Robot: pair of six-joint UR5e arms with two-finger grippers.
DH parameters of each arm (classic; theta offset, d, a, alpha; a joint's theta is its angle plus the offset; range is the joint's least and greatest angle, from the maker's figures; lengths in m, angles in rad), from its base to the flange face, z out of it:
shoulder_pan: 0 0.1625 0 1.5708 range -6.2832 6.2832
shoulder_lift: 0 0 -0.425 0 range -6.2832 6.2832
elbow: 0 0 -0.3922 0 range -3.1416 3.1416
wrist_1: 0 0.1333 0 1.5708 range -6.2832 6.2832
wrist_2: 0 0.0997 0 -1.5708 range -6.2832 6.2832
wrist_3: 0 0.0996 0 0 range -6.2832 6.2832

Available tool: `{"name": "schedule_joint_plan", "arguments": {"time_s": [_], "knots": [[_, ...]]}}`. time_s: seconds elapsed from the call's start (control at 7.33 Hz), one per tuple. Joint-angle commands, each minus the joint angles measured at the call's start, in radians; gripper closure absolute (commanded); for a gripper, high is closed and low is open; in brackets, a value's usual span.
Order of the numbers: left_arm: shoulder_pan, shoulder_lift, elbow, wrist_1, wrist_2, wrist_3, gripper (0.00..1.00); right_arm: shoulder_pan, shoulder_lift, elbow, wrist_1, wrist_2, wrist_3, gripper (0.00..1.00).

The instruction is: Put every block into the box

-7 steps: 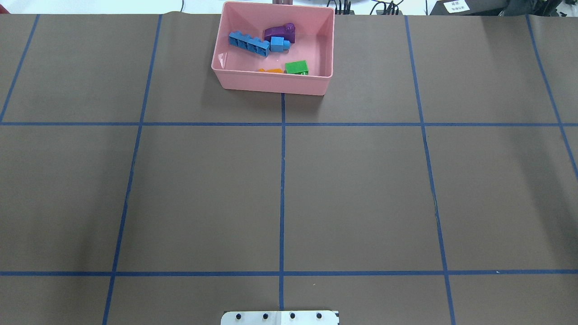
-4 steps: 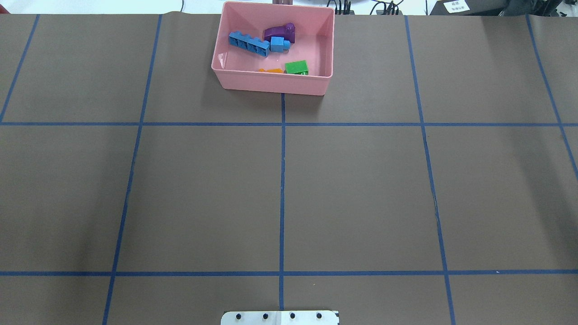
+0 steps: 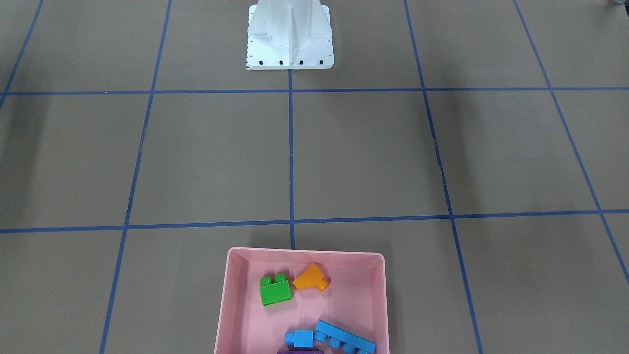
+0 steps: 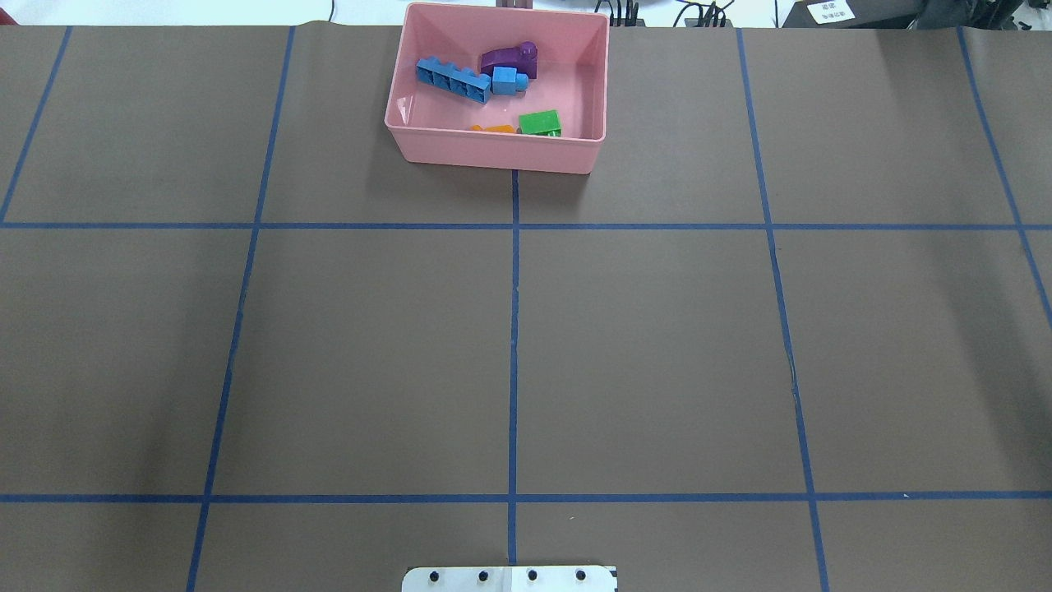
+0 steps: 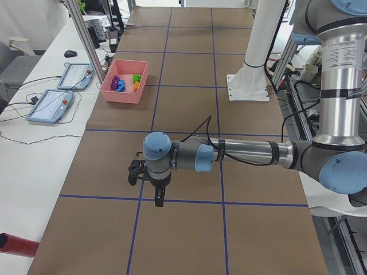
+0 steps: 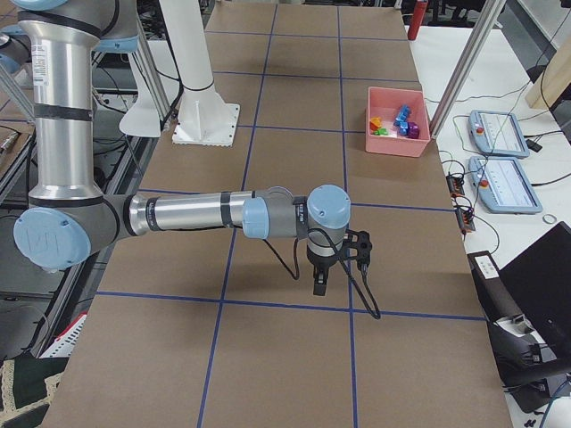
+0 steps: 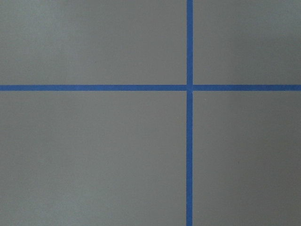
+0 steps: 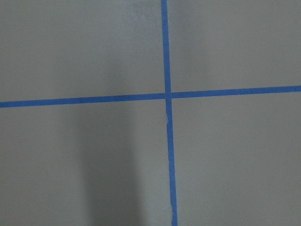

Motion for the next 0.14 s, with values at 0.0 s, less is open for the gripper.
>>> {"name": "schedule_joint_plan", "arguments": {"time_s": [0.0], "knots": [[0.0,-0.006,0.0,-0.001,-0.001,0.0,0.0,0.0,-0.005,0.0,0.001,0.0,0.0,0.0]]}}
